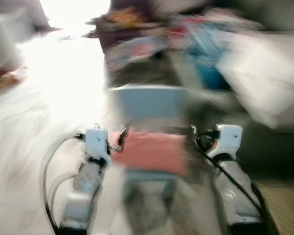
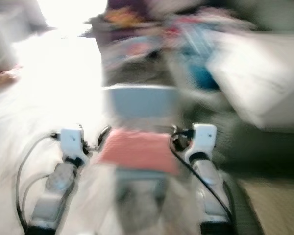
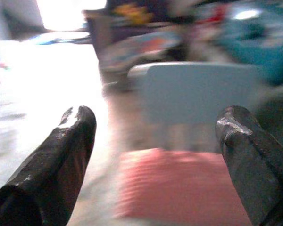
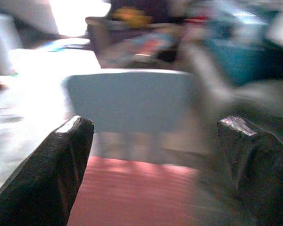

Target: Move the pillow to the sofa

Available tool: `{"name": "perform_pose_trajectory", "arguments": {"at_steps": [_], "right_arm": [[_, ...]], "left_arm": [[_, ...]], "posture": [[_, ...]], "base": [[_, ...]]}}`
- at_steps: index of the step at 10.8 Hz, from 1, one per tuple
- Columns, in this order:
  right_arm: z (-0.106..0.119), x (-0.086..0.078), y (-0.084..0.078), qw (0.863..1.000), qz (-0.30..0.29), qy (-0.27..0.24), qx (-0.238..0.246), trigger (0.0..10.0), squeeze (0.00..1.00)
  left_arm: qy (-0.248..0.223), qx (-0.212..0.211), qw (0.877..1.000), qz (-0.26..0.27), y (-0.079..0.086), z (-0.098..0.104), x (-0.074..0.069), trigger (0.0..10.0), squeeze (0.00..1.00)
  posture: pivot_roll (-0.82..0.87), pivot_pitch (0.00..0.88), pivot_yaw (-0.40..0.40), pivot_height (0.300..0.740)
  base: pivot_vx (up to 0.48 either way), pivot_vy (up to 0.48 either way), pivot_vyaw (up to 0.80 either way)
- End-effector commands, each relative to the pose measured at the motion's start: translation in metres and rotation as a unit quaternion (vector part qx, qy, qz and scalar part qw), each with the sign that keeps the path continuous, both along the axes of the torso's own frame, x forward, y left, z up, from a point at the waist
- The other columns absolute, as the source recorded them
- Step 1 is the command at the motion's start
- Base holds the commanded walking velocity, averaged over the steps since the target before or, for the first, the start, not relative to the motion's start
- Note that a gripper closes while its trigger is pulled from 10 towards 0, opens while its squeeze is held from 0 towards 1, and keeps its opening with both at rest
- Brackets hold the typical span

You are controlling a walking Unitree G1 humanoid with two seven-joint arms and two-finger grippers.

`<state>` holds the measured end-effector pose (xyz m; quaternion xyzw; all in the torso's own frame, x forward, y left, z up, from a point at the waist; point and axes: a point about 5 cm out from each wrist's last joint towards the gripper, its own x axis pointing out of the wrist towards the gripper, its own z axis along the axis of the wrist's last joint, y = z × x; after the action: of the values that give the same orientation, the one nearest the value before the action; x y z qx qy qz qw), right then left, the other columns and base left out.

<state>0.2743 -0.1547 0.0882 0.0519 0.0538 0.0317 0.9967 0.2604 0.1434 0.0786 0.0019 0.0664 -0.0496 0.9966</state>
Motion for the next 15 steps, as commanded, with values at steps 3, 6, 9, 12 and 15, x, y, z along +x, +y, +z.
{"name": "perform_pose_trajectory", "arguments": {"at_steps": [3, 6, 9, 12, 15], "right_arm": [[-0.002, -0.002, -0.005, 1.000, -0.011, 0.005, 0.003, 10.0, 0.00], [-0.004, -0.002, -0.008, 0.999, -0.043, 0.011, 0.012, 10.0, 0.00], [-0.021, 0.000, 0.031, 0.985, -0.038, 0.045, 0.162, 10.0, 0.00], [-0.037, 0.013, 0.036, 0.943, -0.002, 0.071, 0.326, 10.0, 0.00], [-0.036, 0.026, 0.020, 0.943, 0.036, 0.066, 0.324, 10.0, 0.00]], "left_arm": [[-0.007, -0.003, 1.000, -0.009, -0.010, 0.003, 0.000, 10.0, 0.00], [-0.004, -0.003, 1.000, -0.009, -0.010, 0.003, 0.000, 10.0, 0.00], [0.019, -0.039, 0.999, -0.025, -0.012, -0.004, 0.001, 10.0, 0.00], [0.021, -0.042, 0.998, -0.033, -0.014, -0.004, 0.004, 10.0, 0.00], [0.013, -0.049, 0.998, -0.038, -0.019, -0.003, 0.008, 10.0, 0.00]], "posture": [[-0.02, 0.000, -0.032, 0.740], [-0.01, 0.000, -0.031, 0.740], [0.01, 0.000, -0.026, 0.740], [0.02, 0.000, -0.013, 0.740], [0.01, 0.000, -0.032, 0.740]], "base": [[0.000, 0.000, 0.50], [0.000, 0.000, 0.00], [0.000, 0.000, 0.00], [0.000, 0.000, 0.00], [0.000, 0.000, 0.00]]}}
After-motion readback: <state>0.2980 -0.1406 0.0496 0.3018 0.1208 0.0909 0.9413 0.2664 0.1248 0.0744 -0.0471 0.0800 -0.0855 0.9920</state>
